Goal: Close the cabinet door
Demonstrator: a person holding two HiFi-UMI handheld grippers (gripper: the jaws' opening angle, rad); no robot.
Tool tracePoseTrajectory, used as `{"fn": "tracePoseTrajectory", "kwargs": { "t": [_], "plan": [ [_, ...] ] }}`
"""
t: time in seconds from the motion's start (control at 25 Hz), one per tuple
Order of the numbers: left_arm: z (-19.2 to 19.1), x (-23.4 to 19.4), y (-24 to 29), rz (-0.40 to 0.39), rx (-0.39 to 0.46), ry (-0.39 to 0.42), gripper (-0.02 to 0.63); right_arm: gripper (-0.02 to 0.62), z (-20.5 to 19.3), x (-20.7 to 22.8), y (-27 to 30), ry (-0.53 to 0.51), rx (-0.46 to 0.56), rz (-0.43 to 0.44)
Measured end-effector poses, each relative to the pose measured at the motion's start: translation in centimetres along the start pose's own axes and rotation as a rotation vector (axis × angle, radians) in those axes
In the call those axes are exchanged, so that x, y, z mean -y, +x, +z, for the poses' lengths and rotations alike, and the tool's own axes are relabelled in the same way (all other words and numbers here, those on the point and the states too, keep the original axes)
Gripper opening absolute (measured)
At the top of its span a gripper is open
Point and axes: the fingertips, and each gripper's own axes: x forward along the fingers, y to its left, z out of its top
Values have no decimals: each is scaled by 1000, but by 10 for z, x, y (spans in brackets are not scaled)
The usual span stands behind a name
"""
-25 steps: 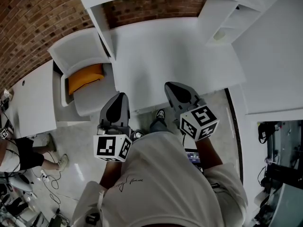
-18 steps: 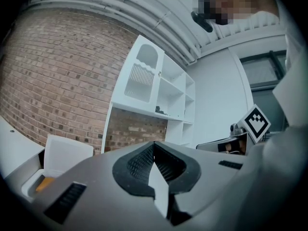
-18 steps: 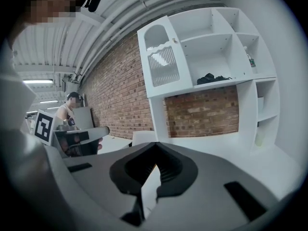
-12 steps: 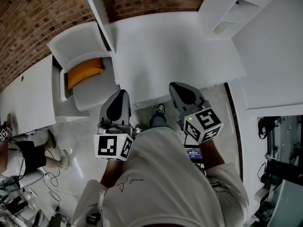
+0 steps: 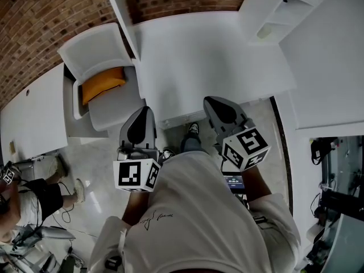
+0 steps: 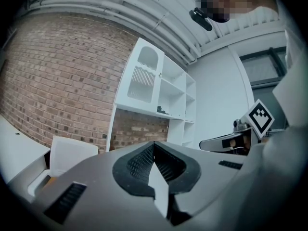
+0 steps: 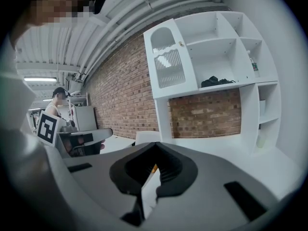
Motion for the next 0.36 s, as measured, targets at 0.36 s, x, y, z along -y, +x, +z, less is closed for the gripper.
{"fn": "tracePoseTrajectory", "kwargs": {
  "t": [0.36],
  "plan": [
    [3,-1,-1,0,17,47,15,23,6,-2,3,-5,12,32]
  ]
}}
